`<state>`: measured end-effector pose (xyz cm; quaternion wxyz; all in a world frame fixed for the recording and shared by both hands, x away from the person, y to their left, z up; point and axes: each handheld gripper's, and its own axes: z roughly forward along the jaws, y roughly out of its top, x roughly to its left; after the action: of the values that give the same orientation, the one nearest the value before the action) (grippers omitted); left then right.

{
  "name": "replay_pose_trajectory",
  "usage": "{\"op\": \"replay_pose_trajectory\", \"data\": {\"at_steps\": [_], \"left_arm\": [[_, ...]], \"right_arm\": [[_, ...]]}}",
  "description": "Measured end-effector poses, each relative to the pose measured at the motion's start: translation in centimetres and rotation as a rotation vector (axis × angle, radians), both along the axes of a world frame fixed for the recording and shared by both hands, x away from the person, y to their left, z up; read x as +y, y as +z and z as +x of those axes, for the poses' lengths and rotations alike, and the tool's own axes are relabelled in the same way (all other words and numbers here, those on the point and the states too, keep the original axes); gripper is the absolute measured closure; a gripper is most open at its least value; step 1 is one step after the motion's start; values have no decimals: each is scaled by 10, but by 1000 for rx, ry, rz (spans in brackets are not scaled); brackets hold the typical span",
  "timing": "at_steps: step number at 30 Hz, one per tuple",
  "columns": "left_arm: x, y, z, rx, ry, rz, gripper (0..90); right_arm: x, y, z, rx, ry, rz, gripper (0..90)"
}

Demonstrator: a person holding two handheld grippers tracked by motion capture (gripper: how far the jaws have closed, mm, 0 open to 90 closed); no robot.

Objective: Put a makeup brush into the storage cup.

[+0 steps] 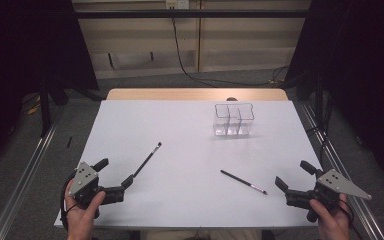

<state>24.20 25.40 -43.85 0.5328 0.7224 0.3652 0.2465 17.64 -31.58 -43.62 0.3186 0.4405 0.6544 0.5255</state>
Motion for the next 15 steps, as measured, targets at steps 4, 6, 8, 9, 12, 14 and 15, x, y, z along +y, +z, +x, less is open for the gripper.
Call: {"op": "replay_pose_trajectory", "data": {"at_steps": [4,6,8,9,12,14,15], "left_arm": [[0,1,0,-3,-2,2,14],[-1,0,0,0,1,1,14],[-2,0,1,0,1,4,14],[-2,0,1,0,1,4,14],[-3,0,0,2,4,13,14],[-3,0,-1,2,0,17,15],[-3,1,-1,1,-3,18,15]], "right_arm": [[-2,0,1,3,-9,-6,0],[-4,-1,1,4,-14,1,0],[-5,-1,1,4,-17,10,0],[-5,-1,2,4,-13,9,0],[-4,-1,2,7,-1,3,0],[-4,-1,2,8,2,3,0],[-4,-1,2,9,4,2,0]]}}
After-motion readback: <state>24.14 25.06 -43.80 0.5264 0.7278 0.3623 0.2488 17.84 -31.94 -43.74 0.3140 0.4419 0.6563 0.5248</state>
